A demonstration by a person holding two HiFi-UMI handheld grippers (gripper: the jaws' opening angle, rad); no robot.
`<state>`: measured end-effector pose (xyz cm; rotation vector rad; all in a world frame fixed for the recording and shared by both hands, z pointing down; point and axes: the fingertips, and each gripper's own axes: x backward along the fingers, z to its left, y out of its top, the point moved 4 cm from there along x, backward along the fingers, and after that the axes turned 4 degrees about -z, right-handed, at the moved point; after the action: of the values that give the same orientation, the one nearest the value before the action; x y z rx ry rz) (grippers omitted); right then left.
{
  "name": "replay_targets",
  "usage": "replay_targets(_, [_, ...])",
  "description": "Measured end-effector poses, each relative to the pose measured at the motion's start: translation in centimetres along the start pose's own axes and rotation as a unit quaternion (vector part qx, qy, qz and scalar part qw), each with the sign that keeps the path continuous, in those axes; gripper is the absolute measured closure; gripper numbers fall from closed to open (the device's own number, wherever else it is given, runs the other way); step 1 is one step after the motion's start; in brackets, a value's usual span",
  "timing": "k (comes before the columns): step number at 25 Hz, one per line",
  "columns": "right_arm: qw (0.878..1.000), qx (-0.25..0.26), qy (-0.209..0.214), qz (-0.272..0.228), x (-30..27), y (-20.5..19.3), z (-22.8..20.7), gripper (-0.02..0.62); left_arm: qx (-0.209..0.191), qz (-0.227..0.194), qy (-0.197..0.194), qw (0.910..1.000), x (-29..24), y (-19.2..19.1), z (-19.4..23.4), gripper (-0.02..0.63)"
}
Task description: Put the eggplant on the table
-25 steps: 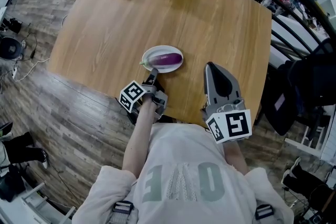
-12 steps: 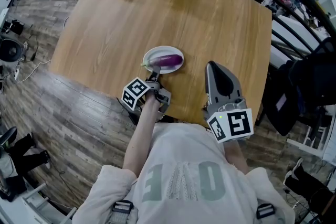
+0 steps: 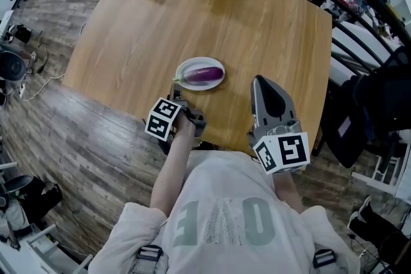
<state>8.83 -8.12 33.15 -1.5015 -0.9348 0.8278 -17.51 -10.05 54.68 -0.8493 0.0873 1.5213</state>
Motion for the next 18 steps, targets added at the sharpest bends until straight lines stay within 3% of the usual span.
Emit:
replay_targets(3, [1.0,0.005,-0.009,0.003,0.1,-0.1,-0.2,0.575,-0.082,-0.075,-0.023,0.9936,1.3,3.6,-1.9,0.4])
replay_targets(5, [1.0,0.015,-0.008,0.003,0.1,0.0,0.0,0.575,-0.149,-0.13,-0.045,0.9792,2.6,6.0,-4.1,0.4])
replay_targets(6, [1.0,0.021,-0.005,0.0,0.1,0.1,0.2,0.575,-0.189,-0.162,-0.059,0.9667,3.5,7.1,-5.5,0.4])
replay_targets(8, [1.0,0.03,0.002,-0.005,0.1,0.3,0.6,0.575,-0.279,-0.232,-0.098,0.9265,5.9,8.9,-9.1,0.4])
replay_targets(11, [1.0,0.024,0.004,-0.009,0.0,0.4,1.0,0.575,-0.395,-0.316,-0.174,0.8447,10.4,9.5,-15.1,0.4])
replay_targets(13, [1.0,0.021,0.008,-0.013,-0.2,0.5,1.4,0.575,-0.443,-0.343,-0.221,0.7981,12.8,8.9,-18.2,0.4])
replay_targets(15, [0.999,0.022,0.019,-0.02,-0.4,0.8,1.9,0.575,-0.471,-0.347,-0.265,0.7666,14.6,7.5,-20.4,0.4])
replay_targets(18, [0.999,0.023,0.031,-0.031,-0.6,1.1,2.7,0.575,-0.472,-0.295,-0.366,0.7455,16.1,4.0,-22.3,0.403])
